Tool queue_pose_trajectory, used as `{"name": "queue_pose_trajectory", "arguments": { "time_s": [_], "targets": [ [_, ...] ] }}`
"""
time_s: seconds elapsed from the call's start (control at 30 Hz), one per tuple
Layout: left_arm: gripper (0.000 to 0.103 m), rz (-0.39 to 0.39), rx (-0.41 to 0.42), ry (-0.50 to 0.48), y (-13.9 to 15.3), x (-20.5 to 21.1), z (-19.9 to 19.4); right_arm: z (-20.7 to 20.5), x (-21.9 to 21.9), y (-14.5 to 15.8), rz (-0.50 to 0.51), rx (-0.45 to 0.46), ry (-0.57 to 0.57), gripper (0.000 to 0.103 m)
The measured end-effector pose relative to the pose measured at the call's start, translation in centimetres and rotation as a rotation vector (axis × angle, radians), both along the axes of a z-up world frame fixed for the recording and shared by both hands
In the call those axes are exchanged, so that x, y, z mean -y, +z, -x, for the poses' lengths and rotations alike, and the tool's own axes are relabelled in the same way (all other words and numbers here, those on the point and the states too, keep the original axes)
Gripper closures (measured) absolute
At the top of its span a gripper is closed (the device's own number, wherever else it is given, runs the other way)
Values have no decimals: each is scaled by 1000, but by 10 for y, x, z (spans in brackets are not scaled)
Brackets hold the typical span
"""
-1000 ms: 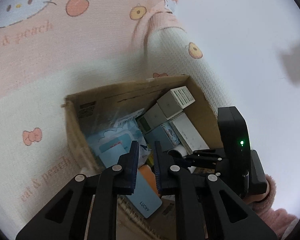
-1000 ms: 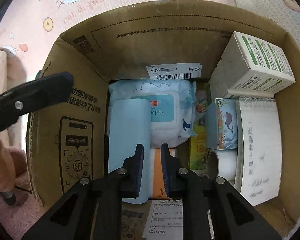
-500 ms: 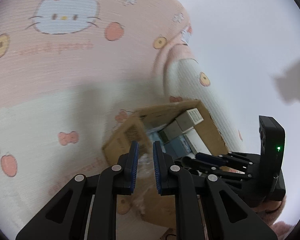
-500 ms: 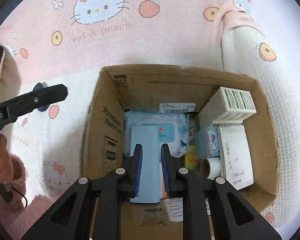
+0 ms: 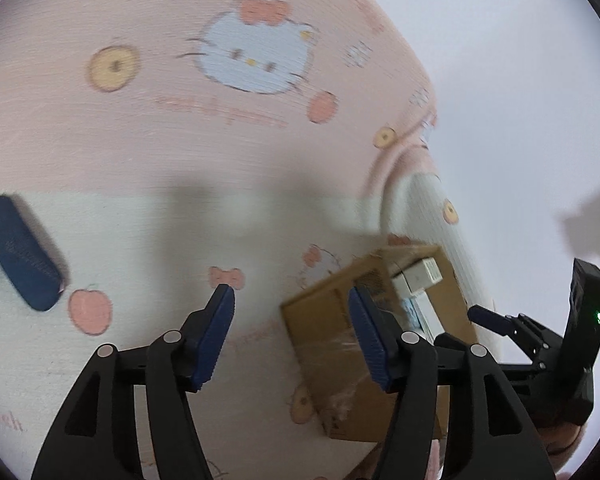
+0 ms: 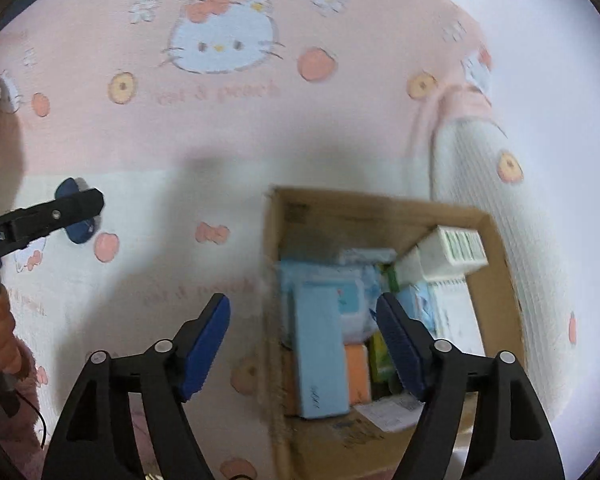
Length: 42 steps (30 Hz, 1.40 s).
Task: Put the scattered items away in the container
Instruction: 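Move both grippers to the navy denim pouch on the mat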
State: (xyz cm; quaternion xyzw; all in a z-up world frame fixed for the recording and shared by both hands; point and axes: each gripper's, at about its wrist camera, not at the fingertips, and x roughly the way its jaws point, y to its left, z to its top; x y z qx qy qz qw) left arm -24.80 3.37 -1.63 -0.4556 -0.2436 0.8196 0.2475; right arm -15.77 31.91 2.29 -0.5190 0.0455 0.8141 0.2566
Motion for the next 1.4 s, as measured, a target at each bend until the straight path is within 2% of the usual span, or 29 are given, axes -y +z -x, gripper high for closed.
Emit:
{"name": "queue_pose_trajectory", "arguments": {
  "time_s": [0.23, 0.4, 0.63, 0.77, 0.87, 0.93, 1.0, 1.13, 1.4],
  "targets": [
    [39, -15, 64, 100, -27, 50, 7, 59, 41, -30, 53, 18, 128, 26],
    [39, -28, 92, 186, -54, 88, 4, 91, 62, -56, 98, 20, 132, 26],
    [39, -149, 153, 370, -103, 139, -7, 122, 75, -101, 251, -100, 160, 26],
    [39, -161, 212, 427, -135, 160, -6, 139, 84, -126, 300, -134, 231, 26],
    [39, -164, 241, 475, -148, 173, -1, 154, 96, -147, 288, -116, 300, 26],
    [39, -177, 237, 488, -151, 179, 3, 163, 102, -157, 286, -125, 340, 26],
    [39, -147, 251, 497, -153, 183, 10, 170, 108, -164, 313, -153, 378, 26],
    [39, -116, 259, 515, -158, 193, 22, 191, 117, -180, 426, -191, 429, 26],
    [39, -215, 312, 568, -186, 216, 33, 219, 132, -202, 496, -230, 517, 26]
  ]
}}
